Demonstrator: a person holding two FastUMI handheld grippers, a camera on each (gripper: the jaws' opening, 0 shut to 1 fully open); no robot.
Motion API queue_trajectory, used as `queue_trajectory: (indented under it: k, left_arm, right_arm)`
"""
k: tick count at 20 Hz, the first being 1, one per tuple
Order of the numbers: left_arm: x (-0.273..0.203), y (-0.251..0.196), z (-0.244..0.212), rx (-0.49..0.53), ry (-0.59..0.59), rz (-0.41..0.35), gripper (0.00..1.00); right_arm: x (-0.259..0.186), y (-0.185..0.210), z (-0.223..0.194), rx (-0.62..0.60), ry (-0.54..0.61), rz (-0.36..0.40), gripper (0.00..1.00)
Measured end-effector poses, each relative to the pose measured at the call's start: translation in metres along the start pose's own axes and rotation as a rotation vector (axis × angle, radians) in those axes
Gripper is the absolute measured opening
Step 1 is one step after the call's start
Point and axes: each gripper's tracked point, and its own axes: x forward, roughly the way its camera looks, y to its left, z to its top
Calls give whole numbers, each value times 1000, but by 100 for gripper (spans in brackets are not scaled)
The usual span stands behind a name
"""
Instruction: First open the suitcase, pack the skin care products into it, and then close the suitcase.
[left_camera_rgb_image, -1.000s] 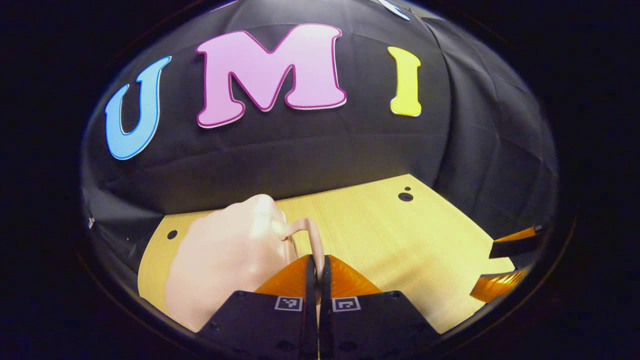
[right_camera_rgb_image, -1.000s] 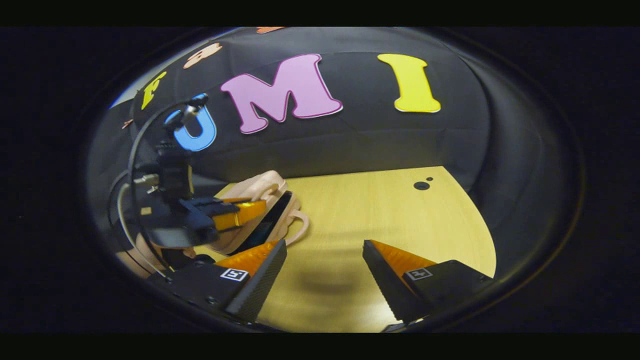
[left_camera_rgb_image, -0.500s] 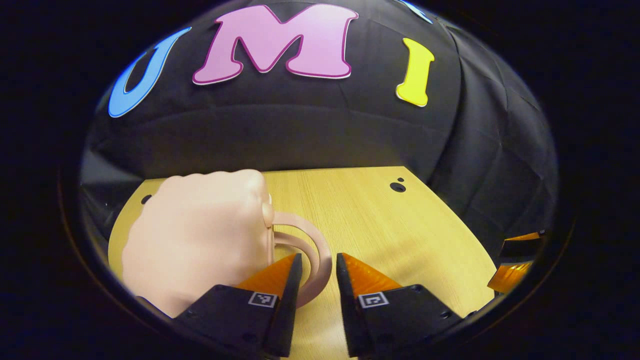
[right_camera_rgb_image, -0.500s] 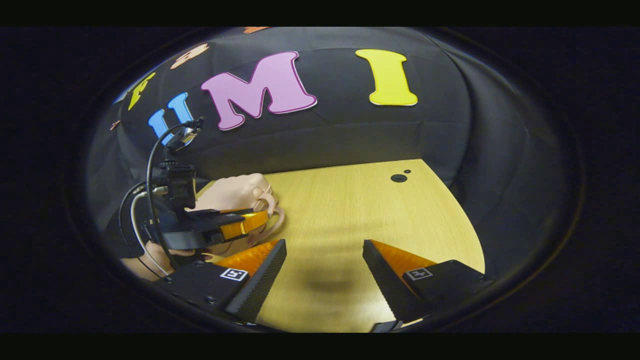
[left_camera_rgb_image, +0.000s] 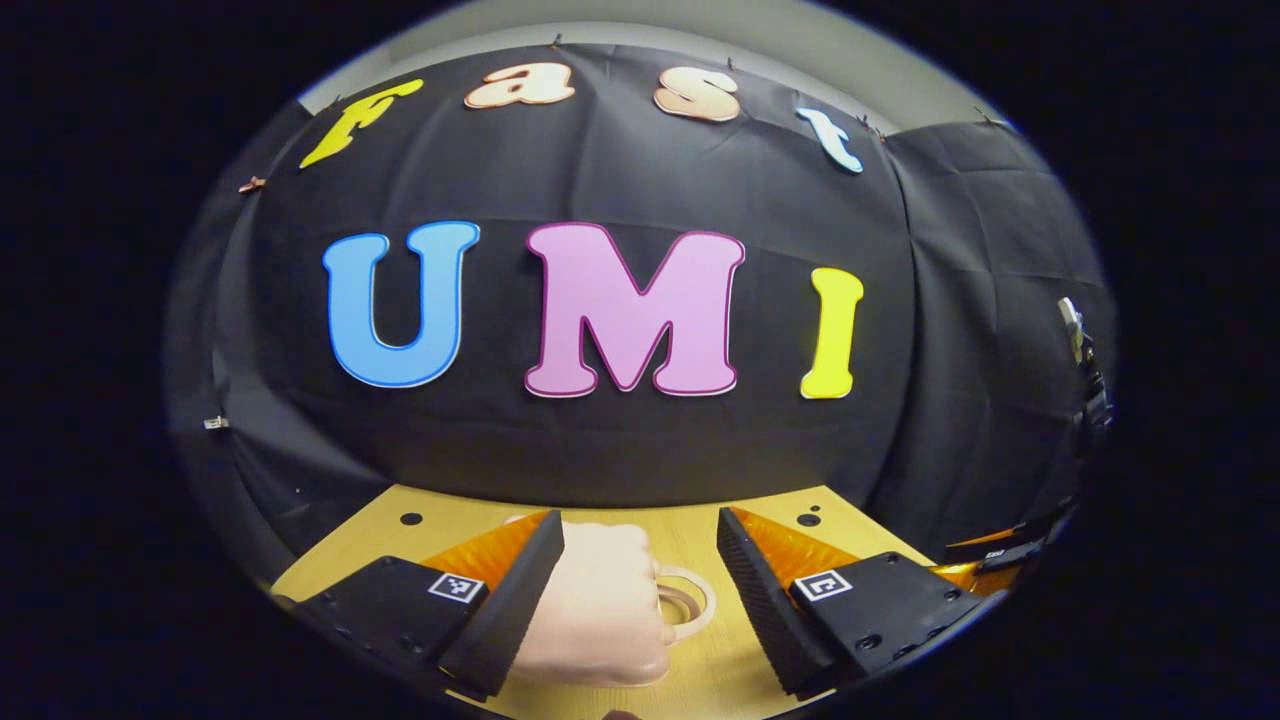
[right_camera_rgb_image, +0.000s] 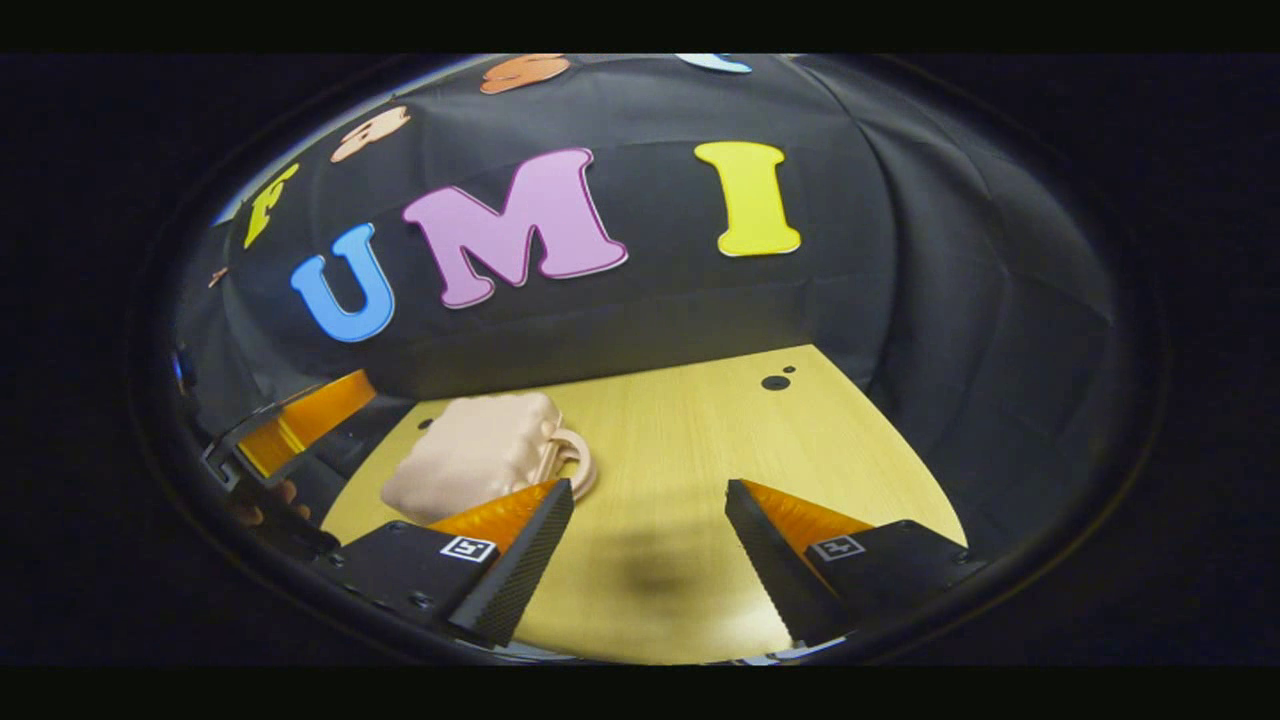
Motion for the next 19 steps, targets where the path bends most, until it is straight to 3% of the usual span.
queue_trajectory:
  k: [3,6,9,12,17,19]
  left_arm:
    - [-49,27,-5,-43,18,50,97]
    - [-92,55,-6,-53,-27,87,95]
    - [-117,73,-12,-17,-20,97,95]
    - [-127,80,-1,-3,-42,105,95]
    - [-131,76,2,0,-55,119,95]
    - [-122,74,-12,-33,-6,152,95]
  right_arm:
    - [-26,30,-3,-17,-36,21,97]
    - [-52,61,3,-146,-98,48,98]
    - [-78,92,4,-246,-162,94,98]
    - [-99,109,10,-259,-218,124,97]
    - [-107,97,22,-180,-295,102,97]
    - [-102,82,27,-168,-317,91,97]
